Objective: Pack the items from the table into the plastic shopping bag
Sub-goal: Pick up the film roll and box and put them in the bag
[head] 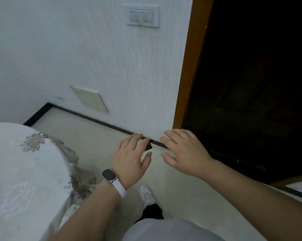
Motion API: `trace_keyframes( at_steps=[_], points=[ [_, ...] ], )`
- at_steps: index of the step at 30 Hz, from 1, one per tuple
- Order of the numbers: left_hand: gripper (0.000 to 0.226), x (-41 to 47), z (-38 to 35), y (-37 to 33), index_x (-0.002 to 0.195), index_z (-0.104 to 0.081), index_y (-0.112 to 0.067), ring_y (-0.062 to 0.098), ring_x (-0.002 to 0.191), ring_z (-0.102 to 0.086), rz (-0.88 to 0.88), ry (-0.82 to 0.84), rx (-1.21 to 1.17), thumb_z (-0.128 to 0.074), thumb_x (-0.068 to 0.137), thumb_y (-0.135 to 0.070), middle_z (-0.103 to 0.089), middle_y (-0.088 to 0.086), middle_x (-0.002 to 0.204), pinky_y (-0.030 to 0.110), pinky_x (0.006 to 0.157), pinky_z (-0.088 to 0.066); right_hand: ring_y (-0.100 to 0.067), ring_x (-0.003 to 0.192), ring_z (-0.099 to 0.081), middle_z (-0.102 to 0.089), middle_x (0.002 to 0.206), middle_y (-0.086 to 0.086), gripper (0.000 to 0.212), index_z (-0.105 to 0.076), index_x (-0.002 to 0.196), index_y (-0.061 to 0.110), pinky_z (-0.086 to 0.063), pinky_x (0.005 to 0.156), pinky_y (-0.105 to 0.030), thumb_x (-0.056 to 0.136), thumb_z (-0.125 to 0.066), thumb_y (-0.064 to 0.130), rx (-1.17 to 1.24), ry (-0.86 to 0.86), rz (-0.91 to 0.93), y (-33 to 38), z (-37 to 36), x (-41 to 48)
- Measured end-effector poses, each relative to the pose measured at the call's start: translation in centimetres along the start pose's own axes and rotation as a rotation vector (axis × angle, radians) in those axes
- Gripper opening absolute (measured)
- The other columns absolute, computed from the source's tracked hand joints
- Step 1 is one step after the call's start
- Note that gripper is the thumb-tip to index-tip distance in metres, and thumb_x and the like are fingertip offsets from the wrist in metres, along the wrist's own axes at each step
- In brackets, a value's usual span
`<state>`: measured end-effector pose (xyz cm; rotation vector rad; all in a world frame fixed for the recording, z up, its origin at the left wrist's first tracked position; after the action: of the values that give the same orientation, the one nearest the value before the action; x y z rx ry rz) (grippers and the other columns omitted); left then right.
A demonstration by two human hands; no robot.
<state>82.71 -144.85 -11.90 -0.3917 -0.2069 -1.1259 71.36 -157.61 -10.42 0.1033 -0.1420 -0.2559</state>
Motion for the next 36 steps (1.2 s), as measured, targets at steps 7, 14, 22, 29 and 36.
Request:
trace_keyframes(
  at_steps=[7, 14, 22, 29, 36],
  points=[
    [0.041, 9.5, -0.7, 9.7, 0.123, -0.062, -0.017, 0.032, 0.119, -0.055, 0.028, -0.072, -0.048, -0.054, 0.089, -0.039, -0.061, 0.008, 0.127, 0.046, 0.096, -0.046, -0.026, 0.124, -0.05, -0.057, 0.134, -0.005, 0.049, -0.059, 0.129, 0.018, -0.039, 0.104, -0.042, 0.092, -0.046, 0.048, -0.069, -0.008, 0.094, -0.9, 0.2, 13.8],
    [0.04, 13.7, 1.6, 18.8, 0.123, -0.062, -0.016, 0.031, 0.121, -0.054, 0.095, -0.104, 0.045, -0.056, 0.089, -0.038, -0.061, 0.009, 0.128, 0.045, 0.098, -0.045, -0.025, 0.126, -0.049, -0.055, 0.138, -0.006, 0.05, -0.058, 0.131, 0.017, -0.036, 0.106, -0.04, 0.094, -0.044, 0.048, -0.055, -0.054, 0.203, 1.6, -1.0, 25.7],
    [0.042, 14.8, 3.3, 28.9, 0.124, -0.062, -0.017, 0.031, 0.12, -0.055, 0.292, -0.085, 0.199, -0.055, 0.088, -0.039, -0.062, 0.009, 0.129, 0.044, 0.097, -0.045, -0.029, 0.12, -0.052, -0.059, 0.132, -0.009, 0.05, -0.062, 0.126, 0.013, -0.039, 0.102, -0.043, 0.091, -0.049, 0.046, 0.068, -0.114, 0.457, 6.3, -3.5, 37.6],
    [0.045, 17.2, 3.5, 38.2, 0.125, -0.062, -0.017, 0.032, 0.122, -0.054, 0.498, -0.039, 0.343, -0.054, 0.088, -0.041, -0.06, 0.008, 0.131, 0.045, 0.099, -0.043, -0.03, 0.119, -0.052, -0.058, 0.131, -0.01, 0.05, -0.061, 0.126, 0.012, -0.042, 0.099, -0.045, 0.092, -0.049, 0.046, 0.162, -0.074, 0.668, 9.9, -7.4, 50.1],
    [0.045, 21.6, 5.0, 45.7, 0.126, -0.06, -0.017, 0.033, 0.123, -0.054, 0.717, 0.007, 0.434, -0.048, 0.09, -0.041, -0.06, 0.009, 0.132, 0.049, 0.099, -0.045, -0.029, 0.12, -0.052, -0.058, 0.133, -0.009, 0.051, -0.06, 0.127, 0.013, -0.042, 0.099, -0.046, 0.092, -0.048, 0.048, 0.237, -0.019, 0.848, 12.9, -8.3, 62.6]
  ],
)
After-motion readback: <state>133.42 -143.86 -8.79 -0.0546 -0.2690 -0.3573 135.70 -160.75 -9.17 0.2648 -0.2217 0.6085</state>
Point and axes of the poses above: each hand's wrist, its own x-axis towards the middle knuckle, its own z-axis out of the back of the hand, y = z × x, the point moved 6 cm from there along x, towards the middle knuckle
